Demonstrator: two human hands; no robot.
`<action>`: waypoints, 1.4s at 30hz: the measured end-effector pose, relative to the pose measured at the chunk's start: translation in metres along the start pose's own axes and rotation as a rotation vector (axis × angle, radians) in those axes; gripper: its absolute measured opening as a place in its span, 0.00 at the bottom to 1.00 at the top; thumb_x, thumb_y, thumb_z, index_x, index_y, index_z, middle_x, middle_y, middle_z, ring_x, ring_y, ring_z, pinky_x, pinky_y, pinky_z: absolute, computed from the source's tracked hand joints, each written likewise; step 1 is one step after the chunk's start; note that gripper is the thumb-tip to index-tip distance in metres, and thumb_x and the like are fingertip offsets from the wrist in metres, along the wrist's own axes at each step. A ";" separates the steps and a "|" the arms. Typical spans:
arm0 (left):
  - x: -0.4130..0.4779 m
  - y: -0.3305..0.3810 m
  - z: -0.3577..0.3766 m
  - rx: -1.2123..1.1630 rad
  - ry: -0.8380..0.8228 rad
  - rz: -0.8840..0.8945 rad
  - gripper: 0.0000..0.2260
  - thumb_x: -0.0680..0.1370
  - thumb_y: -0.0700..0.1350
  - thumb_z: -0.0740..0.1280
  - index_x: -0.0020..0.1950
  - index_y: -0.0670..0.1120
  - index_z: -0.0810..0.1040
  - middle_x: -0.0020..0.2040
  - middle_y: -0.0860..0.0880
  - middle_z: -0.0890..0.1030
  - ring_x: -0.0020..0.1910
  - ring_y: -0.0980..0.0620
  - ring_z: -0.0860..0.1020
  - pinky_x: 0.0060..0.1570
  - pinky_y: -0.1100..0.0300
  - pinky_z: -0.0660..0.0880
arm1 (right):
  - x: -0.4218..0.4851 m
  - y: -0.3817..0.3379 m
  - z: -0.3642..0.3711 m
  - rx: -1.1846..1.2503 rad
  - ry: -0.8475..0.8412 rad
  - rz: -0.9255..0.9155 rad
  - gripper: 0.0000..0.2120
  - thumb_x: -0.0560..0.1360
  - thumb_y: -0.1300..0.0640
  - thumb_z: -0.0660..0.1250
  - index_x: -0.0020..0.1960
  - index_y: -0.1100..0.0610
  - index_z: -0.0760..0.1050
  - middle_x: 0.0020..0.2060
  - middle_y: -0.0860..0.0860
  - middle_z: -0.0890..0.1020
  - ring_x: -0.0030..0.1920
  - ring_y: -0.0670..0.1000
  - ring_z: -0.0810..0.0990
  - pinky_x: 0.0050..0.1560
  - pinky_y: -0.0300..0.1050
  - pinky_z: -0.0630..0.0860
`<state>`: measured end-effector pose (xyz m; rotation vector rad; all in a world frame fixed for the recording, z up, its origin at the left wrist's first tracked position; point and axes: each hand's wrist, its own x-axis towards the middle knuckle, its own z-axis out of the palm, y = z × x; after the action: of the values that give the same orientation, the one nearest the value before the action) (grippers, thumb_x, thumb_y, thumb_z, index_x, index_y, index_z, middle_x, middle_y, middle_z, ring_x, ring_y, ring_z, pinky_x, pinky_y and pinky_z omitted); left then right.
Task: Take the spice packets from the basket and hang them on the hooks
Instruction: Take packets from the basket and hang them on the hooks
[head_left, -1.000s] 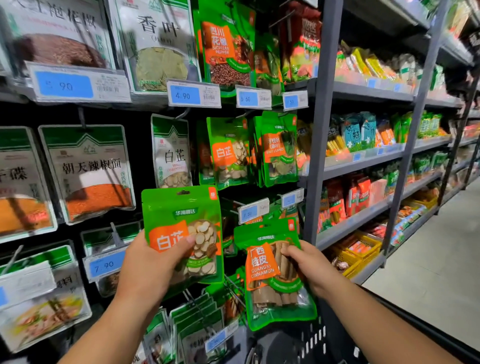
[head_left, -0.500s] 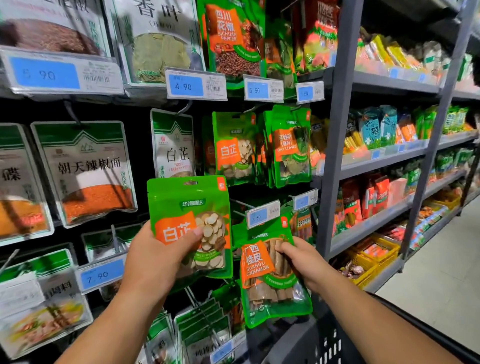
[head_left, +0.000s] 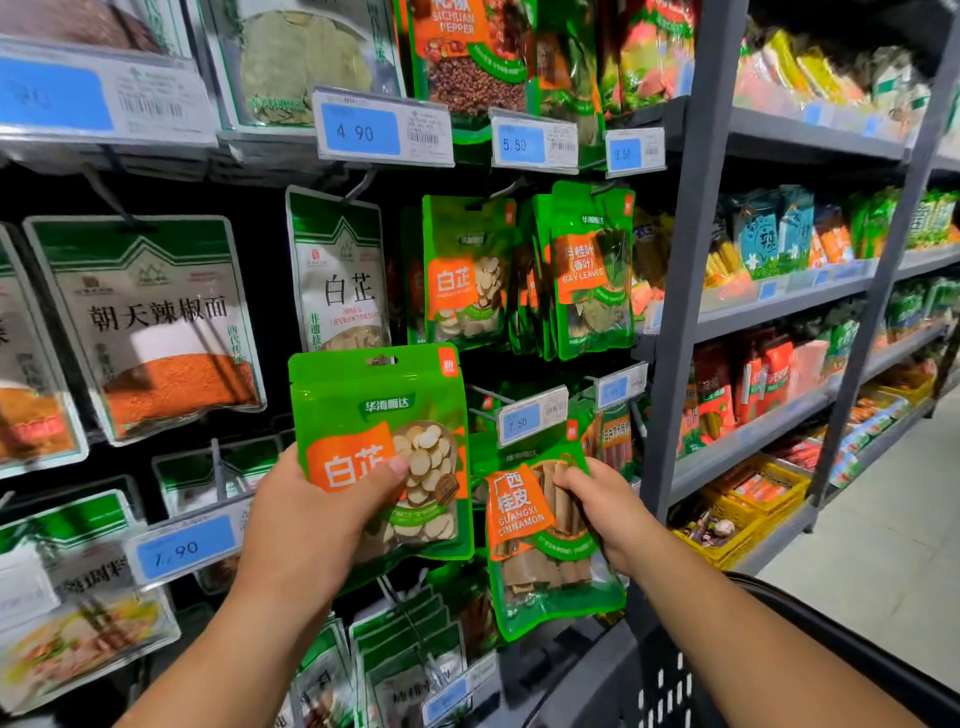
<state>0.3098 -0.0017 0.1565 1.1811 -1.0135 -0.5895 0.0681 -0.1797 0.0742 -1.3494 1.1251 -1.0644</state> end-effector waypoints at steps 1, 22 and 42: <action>-0.001 0.000 0.000 0.002 -0.003 -0.003 0.14 0.68 0.47 0.80 0.51 0.51 0.82 0.45 0.48 0.87 0.44 0.44 0.86 0.40 0.37 0.84 | 0.000 0.001 -0.001 0.008 0.014 0.003 0.09 0.81 0.55 0.64 0.56 0.54 0.81 0.50 0.56 0.86 0.55 0.59 0.84 0.61 0.60 0.77; -0.006 -0.003 -0.001 0.002 -0.030 -0.040 0.18 0.66 0.50 0.79 0.54 0.50 0.81 0.44 0.49 0.87 0.40 0.50 0.86 0.34 0.51 0.81 | -0.017 -0.008 0.007 0.065 0.018 0.013 0.08 0.81 0.63 0.61 0.49 0.58 0.78 0.40 0.53 0.84 0.41 0.53 0.82 0.44 0.47 0.74; -0.008 0.002 -0.011 -0.010 -0.020 -0.047 0.13 0.71 0.45 0.79 0.53 0.50 0.82 0.46 0.49 0.88 0.42 0.48 0.87 0.37 0.48 0.84 | -0.010 -0.024 0.009 0.055 0.077 0.023 0.04 0.81 0.61 0.61 0.49 0.60 0.73 0.40 0.56 0.79 0.40 0.54 0.77 0.41 0.47 0.71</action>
<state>0.3153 0.0108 0.1555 1.1951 -1.0002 -0.6441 0.0771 -0.1679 0.0976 -1.2583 1.1569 -1.1309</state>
